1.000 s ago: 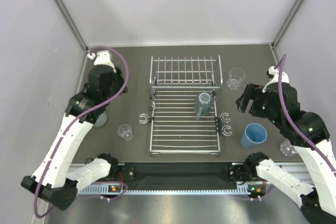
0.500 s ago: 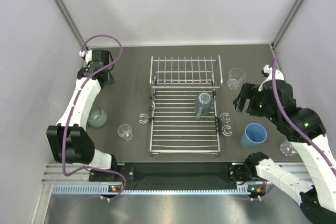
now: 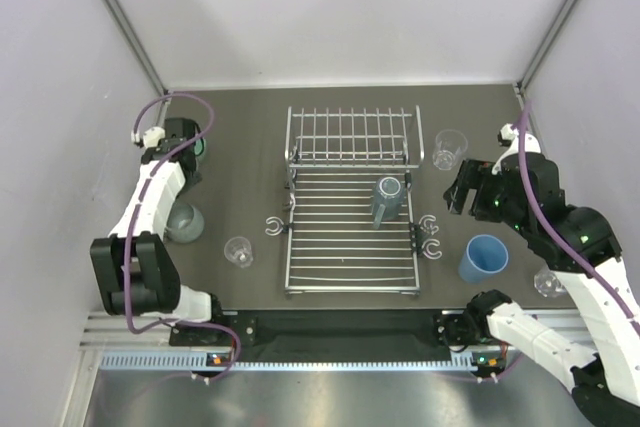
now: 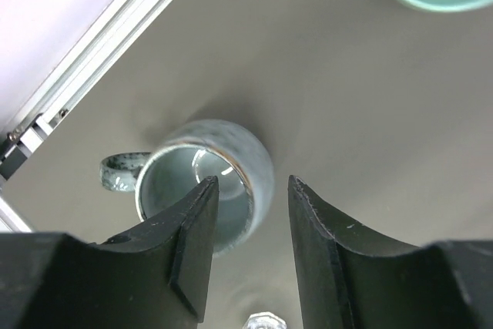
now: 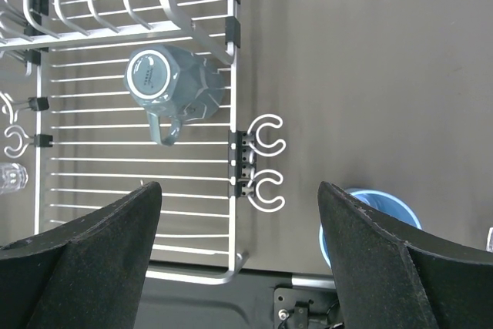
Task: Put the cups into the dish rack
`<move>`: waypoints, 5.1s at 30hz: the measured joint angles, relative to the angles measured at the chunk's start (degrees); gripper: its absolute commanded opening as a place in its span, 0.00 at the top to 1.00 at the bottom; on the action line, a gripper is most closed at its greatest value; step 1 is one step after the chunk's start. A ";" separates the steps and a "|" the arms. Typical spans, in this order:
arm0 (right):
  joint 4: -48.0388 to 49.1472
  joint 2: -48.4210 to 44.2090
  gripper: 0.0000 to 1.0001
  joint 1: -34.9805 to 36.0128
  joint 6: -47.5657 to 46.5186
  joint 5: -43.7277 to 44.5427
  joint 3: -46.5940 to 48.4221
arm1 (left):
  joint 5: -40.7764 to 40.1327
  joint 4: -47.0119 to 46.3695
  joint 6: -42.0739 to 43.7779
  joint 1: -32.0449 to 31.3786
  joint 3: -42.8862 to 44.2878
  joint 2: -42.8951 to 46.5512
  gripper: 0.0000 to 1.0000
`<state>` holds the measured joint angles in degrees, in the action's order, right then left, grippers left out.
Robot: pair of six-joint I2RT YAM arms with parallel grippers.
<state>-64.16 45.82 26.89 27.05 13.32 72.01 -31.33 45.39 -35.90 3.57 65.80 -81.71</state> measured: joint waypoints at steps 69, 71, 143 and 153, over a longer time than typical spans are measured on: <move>38.03 7.93 0.21 25.75 -2.86 -25.94 -7.06 | 63.04 -36.28 -56.78 -7.45 9.60 23.19 1.00; 40.24 10.05 0.21 28.37 -5.22 -24.33 -7.06 | 63.14 -39.04 -61.57 -10.97 8.74 23.15 1.00; 138.35 52.39 0.74 16.46 9.94 -67.06 5.77 | 58.86 -64.89 -78.64 -24.63 -3.37 32.00 1.00; 140.04 55.10 1.00 17.29 10.05 -64.63 8.22 | 55.89 -65.22 -80.70 -24.68 -4.76 33.79 0.64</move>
<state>75.88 100.92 44.18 37.10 -51.31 80.23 24.56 -19.84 -116.60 -21.10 61.04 -47.92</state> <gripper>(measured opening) 0.187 0.173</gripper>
